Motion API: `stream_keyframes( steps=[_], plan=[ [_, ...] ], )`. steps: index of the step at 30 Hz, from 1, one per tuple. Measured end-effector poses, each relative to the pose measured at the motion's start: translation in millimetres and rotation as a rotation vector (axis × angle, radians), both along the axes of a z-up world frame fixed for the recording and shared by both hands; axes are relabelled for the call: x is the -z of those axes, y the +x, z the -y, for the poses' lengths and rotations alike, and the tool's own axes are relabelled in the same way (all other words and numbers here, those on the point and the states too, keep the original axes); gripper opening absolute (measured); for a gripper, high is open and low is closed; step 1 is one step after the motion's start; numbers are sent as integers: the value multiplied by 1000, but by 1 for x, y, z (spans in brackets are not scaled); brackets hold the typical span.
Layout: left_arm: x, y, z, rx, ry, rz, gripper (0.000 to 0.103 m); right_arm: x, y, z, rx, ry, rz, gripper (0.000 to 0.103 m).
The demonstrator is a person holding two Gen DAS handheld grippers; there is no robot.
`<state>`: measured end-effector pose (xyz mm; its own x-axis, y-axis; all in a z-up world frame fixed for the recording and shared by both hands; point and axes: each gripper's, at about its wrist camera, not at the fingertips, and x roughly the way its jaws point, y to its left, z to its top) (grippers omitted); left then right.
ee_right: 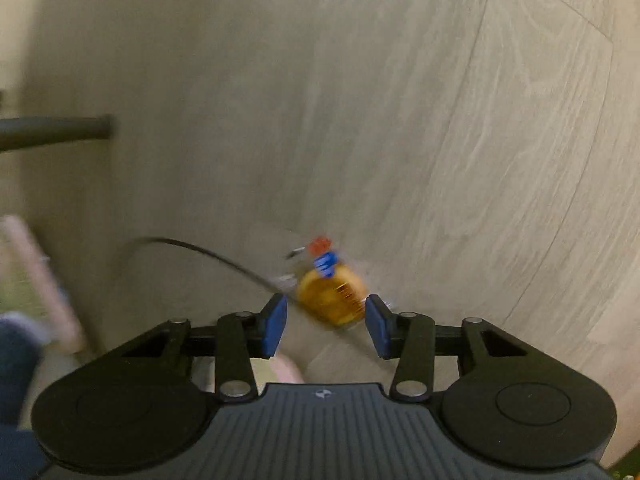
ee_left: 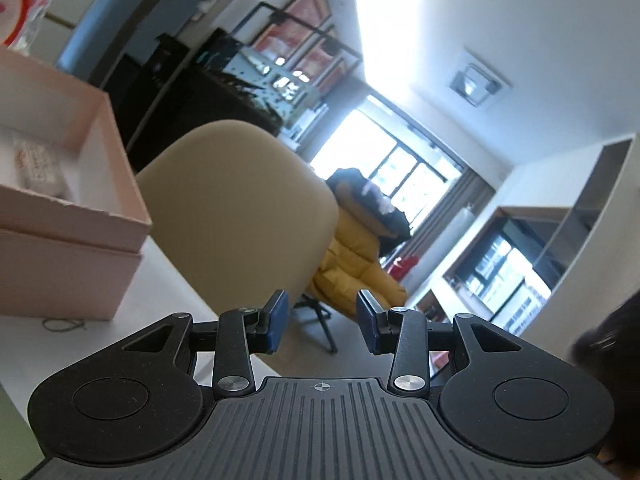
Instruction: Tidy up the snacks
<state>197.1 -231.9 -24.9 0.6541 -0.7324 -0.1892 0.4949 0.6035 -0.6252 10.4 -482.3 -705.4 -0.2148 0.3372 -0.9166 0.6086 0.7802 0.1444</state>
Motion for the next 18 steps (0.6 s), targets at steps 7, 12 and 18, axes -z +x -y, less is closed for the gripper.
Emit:
stream_keyframes(
  steps=[7, 12, 18],
  plan=[
    [2, 1, 5, 15, 18, -5, 42, 36, 12, -31, -170, -53, -26, 44],
    [0, 0, 11, 25, 40, 20, 42, 45, 10, -65, -319, -78, -53, 49],
    [-4, 5, 14, 35, 41, 29, 42, 42, 18, -91, -408, -74, -54, 46]
  ],
)
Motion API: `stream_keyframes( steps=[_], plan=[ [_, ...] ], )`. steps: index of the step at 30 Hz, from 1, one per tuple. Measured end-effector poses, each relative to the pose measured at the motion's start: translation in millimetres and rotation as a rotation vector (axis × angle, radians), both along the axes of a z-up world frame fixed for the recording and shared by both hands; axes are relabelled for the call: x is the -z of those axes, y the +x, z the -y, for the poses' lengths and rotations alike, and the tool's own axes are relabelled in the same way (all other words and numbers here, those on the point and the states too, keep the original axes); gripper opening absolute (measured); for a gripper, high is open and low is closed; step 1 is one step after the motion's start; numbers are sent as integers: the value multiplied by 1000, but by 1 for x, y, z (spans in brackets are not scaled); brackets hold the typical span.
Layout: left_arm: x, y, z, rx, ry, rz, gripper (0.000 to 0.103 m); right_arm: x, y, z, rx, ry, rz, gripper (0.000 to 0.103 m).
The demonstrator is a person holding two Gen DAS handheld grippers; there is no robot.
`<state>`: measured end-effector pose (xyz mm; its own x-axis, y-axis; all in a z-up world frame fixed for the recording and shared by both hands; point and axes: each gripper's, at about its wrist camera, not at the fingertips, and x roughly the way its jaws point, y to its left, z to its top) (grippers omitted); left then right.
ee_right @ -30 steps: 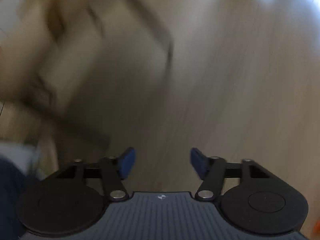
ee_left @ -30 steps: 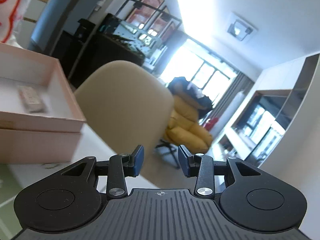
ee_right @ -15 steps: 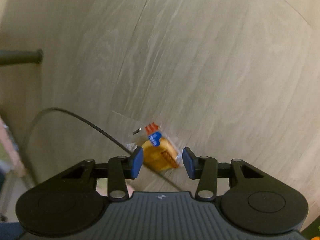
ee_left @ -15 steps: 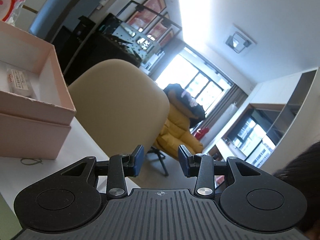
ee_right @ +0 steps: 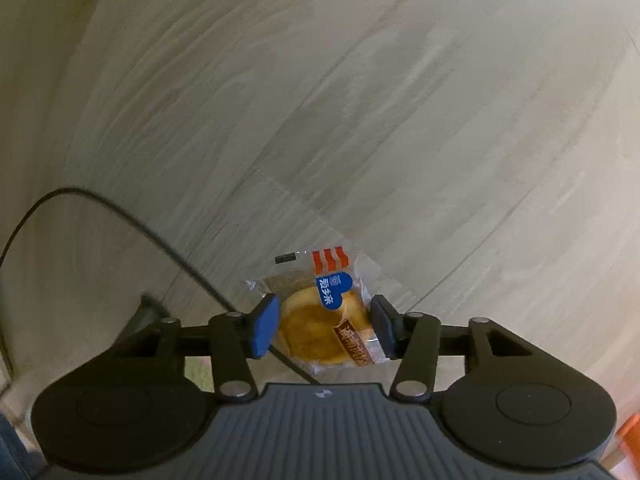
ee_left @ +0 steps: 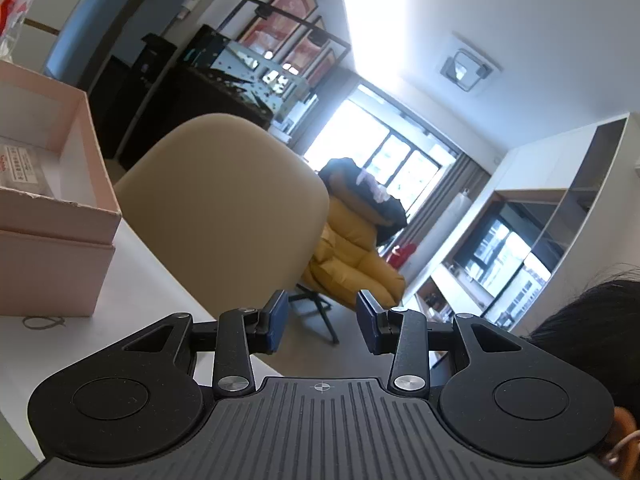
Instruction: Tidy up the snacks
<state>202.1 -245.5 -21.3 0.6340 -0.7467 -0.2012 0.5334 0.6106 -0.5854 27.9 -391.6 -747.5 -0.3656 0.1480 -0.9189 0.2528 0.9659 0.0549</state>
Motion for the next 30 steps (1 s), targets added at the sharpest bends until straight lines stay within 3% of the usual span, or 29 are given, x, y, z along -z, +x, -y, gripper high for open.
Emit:
stream_keyframes(
  steps=[2, 5, 9, 14, 17, 19, 23, 27, 30],
  plan=[
    [0, -1, 1, -5, -10, 17, 42, -7, 1, -5, -18, 13, -5, 37],
    [-2, -3, 1, -8, -19, 48, 43, -23, 3, 8, 59, 37, 5, 2],
    [-1, 0, -2, -26, -29, 54, 43, -60, 9, 44, 176, 33, 64, 0],
    [-1, -4, 0, -1, -26, 68, 43, -108, 7, 100, 300, 60, 210, 1],
    [-2, -2, 2, 38, -20, 63, 43, -110, 9, 100, 189, 71, 241, 10],
    [-2, -2, 2, 37, -20, 65, 43, -96, 5, 76, 89, 74, 209, 34],
    [2, 3, 0, 18, -32, 40, 43, -72, 2, 34, 6, 87, 154, 39],
    [4, 4, -1, 12, -35, 31, 43, -44, 4, 1, -71, 81, 101, 59],
    [4, 3, 0, 9, -34, 30, 43, -19, -9, -7, -121, 38, 48, 60]
  ],
)
